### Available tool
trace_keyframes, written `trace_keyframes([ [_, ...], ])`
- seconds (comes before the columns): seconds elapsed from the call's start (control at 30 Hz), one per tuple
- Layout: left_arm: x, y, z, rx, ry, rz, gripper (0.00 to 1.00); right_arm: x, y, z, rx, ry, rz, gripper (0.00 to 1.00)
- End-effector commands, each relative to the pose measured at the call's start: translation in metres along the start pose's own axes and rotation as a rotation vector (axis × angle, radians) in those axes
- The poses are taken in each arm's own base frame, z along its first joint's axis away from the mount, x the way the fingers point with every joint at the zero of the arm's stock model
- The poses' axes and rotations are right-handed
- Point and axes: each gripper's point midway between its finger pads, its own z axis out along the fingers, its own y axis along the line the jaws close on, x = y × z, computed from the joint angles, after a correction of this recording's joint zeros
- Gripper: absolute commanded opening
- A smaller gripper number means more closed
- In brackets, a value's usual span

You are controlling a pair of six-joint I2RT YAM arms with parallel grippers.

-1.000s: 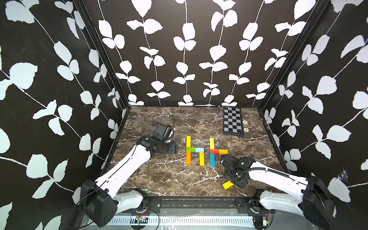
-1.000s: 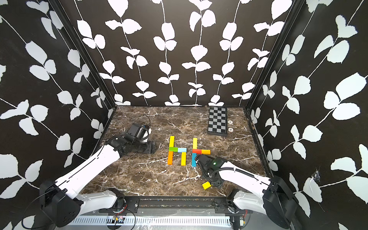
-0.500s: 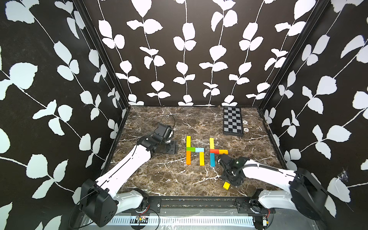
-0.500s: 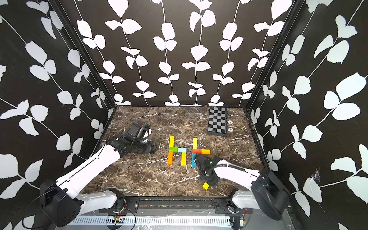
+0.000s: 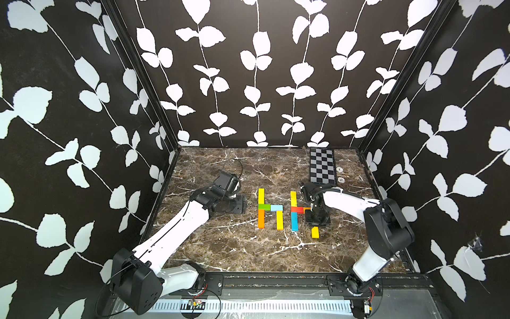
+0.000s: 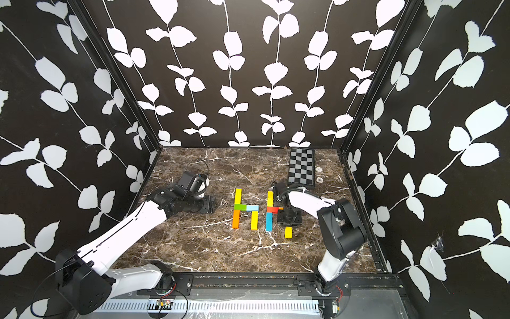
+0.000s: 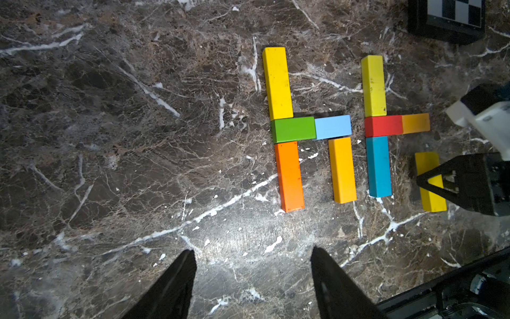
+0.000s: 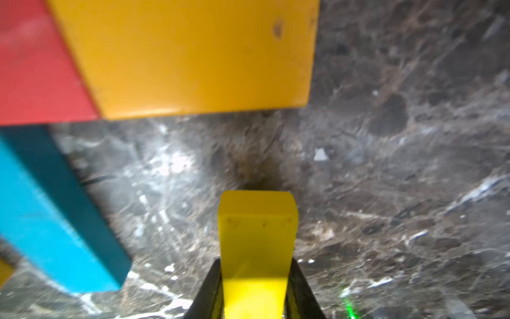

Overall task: Assemble the letter h with building blocks
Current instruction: Move the building block to the center of the board, then assemble the building block at the center of the board.

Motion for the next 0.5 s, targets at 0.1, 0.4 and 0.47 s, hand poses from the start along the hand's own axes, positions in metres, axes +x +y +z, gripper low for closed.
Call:
trace_keyframes([
  [0.1, -0.001, 0.004, -0.002, -0.022, -0.001, -0.004, 0.68, 0.0, -0.001, 0.0, -0.002, 0.028, -0.081, 0.55],
  [0.4, -0.001, 0.003, 0.0, -0.016, 0.006, -0.009, 0.68, 0.011, -0.005, 0.007, -0.016, 0.025, -0.05, 0.42],
  [0.47, -0.001, 0.003, 0.001, -0.018, 0.008, -0.009, 0.68, 0.01, -0.004, 0.008, -0.015, 0.025, -0.05, 0.34],
])
